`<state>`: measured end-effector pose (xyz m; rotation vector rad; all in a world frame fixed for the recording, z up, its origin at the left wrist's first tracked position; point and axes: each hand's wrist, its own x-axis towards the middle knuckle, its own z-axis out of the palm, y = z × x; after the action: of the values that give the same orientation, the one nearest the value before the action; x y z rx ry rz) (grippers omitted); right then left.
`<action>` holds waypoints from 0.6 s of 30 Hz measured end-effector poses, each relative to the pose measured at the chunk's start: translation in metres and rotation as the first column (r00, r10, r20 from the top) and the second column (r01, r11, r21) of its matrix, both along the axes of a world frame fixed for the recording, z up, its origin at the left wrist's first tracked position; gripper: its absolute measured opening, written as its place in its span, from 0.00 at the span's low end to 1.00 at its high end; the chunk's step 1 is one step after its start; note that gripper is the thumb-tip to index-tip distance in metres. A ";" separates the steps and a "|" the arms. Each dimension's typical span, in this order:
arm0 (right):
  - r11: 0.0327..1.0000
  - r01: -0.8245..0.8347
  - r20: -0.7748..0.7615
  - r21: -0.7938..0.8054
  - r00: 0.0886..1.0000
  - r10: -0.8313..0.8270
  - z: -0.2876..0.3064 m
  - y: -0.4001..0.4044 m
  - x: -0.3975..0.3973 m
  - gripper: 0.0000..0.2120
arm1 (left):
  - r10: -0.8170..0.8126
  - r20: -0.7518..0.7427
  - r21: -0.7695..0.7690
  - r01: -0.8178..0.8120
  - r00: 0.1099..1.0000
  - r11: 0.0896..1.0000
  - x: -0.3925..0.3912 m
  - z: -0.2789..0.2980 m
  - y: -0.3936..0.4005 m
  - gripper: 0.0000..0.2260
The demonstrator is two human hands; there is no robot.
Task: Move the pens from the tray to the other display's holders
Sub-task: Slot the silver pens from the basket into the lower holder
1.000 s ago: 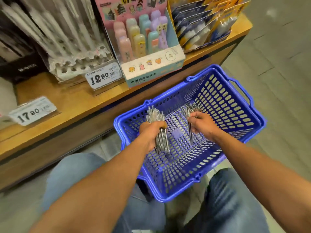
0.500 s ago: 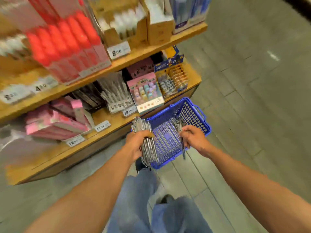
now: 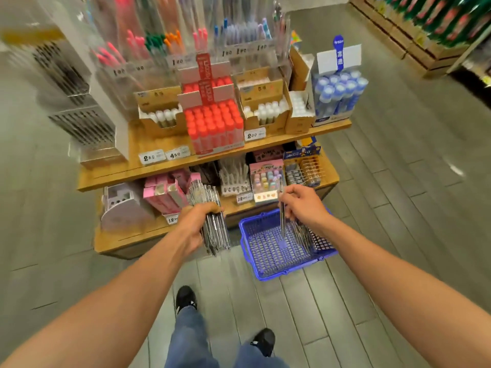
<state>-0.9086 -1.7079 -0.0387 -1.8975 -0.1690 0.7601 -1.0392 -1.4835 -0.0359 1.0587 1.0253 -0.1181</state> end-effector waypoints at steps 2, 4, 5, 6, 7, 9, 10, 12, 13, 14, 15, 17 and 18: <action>0.999 -0.040 0.031 0.000 0.999 0.040 0.015 0.024 -0.007 0.03 | 0.068 0.023 -0.005 -0.068 0.997 0.998 -0.017 0.009 0.020 0.10; 0.998 -0.069 0.061 -0.002 0.996 0.069 0.028 0.054 -0.016 0.03 | 0.140 0.041 -0.013 -0.140 0.989 0.990 -0.032 0.016 0.043 0.11; 0.997 -0.075 0.066 0.003 0.995 0.075 0.033 0.070 -0.021 0.03 | 0.160 0.042 -0.019 -0.159 0.986 0.987 -0.039 0.019 0.056 0.11; 0.997 -0.079 0.066 0.007 0.995 0.079 0.038 0.088 -0.026 0.04 | 0.166 0.041 -0.027 -0.165 0.985 0.986 -0.046 0.021 0.070 0.12; 0.997 -0.082 0.063 0.010 0.995 0.081 0.042 0.106 -0.032 0.05 | 0.161 0.041 -0.031 -0.160 0.986 0.987 -0.053 0.024 0.085 0.12; 0.996 -0.088 0.060 0.015 0.994 0.087 0.050 0.143 -0.045 0.07 | 0.144 0.048 -0.037 -0.142 0.988 0.989 -0.067 0.030 0.118 0.09; 0.995 -0.094 0.062 0.015 0.994 0.093 0.054 0.163 -0.051 0.06 | 0.135 0.058 -0.043 -0.133 0.989 0.990 -0.073 0.034 0.136 0.07; 0.994 -0.110 0.066 0.008 0.992 0.109 0.060 0.201 -0.065 0.06 | 0.116 0.083 -0.065 -0.111 0.990 0.992 -0.085 0.044 0.170 0.05; 0.993 -0.118 0.074 0.007 0.990 0.118 0.063 0.220 -0.071 0.05 | 0.112 0.092 -0.070 -0.106 0.989 0.992 -0.090 0.048 0.188 0.06; 0.992 -0.124 0.081 0.007 0.989 0.123 0.066 0.239 -0.076 0.05 | 0.111 0.094 -0.064 -0.106 0.989 0.992 -0.095 0.051 0.205 0.07; 0.991 -0.131 0.087 0.006 0.988 0.130 0.067 0.256 -0.080 0.06 | 0.114 0.092 -0.052 -0.110 0.989 0.993 -0.099 0.054 0.223 0.09; 0.988 -0.157 0.104 0.005 0.982 0.156 0.069 0.289 -0.087 0.05 | 0.108 0.084 -0.017 -0.107 0.991 0.994 -0.106 0.060 0.255 0.11; 0.986 -0.168 0.110 0.010 0.980 0.166 0.069 0.304 -0.090 0.04 | 0.098 0.075 0.003 -0.099 0.992 0.995 -0.109 0.062 0.270 0.11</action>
<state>-0.9985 -1.4043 0.0305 -1.9243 -0.4066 0.7638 -1.1479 -1.2133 0.0263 1.0096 1.0086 0.0056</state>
